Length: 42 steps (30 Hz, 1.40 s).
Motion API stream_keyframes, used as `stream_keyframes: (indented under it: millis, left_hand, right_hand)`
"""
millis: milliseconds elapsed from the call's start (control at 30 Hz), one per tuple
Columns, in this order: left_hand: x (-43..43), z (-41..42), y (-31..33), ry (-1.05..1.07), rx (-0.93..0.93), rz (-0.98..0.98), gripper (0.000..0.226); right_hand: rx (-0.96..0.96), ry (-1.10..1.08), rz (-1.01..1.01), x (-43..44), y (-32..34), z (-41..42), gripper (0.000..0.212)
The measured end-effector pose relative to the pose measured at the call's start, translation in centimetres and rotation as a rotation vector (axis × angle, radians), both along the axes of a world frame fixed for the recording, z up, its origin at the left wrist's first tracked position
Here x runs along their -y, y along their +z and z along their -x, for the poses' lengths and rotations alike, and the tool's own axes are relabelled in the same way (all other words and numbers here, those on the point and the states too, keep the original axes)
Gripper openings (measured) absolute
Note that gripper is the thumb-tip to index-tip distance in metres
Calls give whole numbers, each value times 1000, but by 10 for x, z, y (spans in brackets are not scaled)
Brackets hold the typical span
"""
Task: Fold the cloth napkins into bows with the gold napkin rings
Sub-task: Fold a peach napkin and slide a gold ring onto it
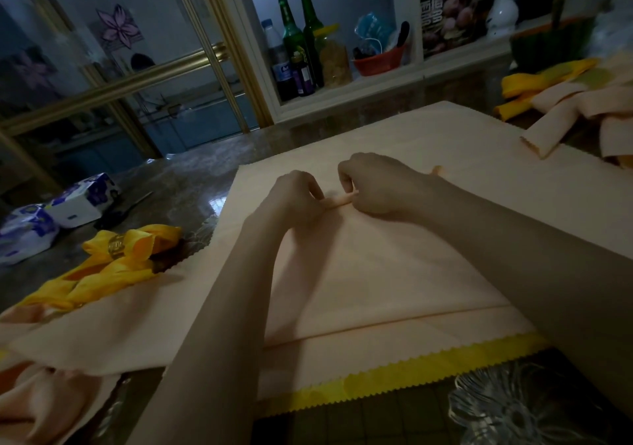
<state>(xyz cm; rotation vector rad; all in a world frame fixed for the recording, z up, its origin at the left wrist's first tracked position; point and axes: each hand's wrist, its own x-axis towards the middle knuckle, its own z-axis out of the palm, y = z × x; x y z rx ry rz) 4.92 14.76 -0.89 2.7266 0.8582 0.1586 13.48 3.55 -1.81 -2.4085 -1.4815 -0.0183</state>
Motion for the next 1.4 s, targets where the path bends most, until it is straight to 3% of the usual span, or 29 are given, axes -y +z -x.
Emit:
stream_keyframes:
  millis: [133, 367, 467, 567, 800, 967, 1067, 1134, 1234, 1300, 1400]
  left_hand:
    - [-4, 0, 4, 129, 16, 284, 14]
    - [-9, 6, -3, 128, 14, 272, 26]
    - [-11, 11, 0, 160, 71, 395, 17]
    - [-13, 17, 3, 179, 92, 456, 22]
    - [-9, 9, 3, 123, -19, 165, 23]
    - [21, -5, 5, 147, -135, -257, 15]
    - [41, -9, 1, 111, -201, -446, 22]
    - [44, -6, 4, 116, -263, -405, 24]
    - [35, -2, 17, 156, -286, -173, 24]
    - [26, -2, 17, 167, -251, -127, 24]
    - [15, -2, -1, 146, -201, -224, 32]
  right_hand:
    - [-116, 23, 175, -4, 7, -3, 8]
    - [-205, -27, 21, -7, -9, -12, 21]
    - [-286, -23, -22, -2, -7, -14, 29]
    - [-346, 14, -29, 4, -1, -18, 30]
    - [-399, 18, -71, 6, -1, -19, 25]
    - [-266, 11, -63, 3, 1, -10, 17]
    - [-197, 15, 19, 2, 8, -1, 28]
    - [-138, 29, 57, 3, 9, 5, 24]
    - [-54, 43, 115, 1, 6, 10, 10]
    - [-125, 44, 139, 1, 6, 9, 10]
    - [-281, 17, 51, 3, 0, 3, 13]
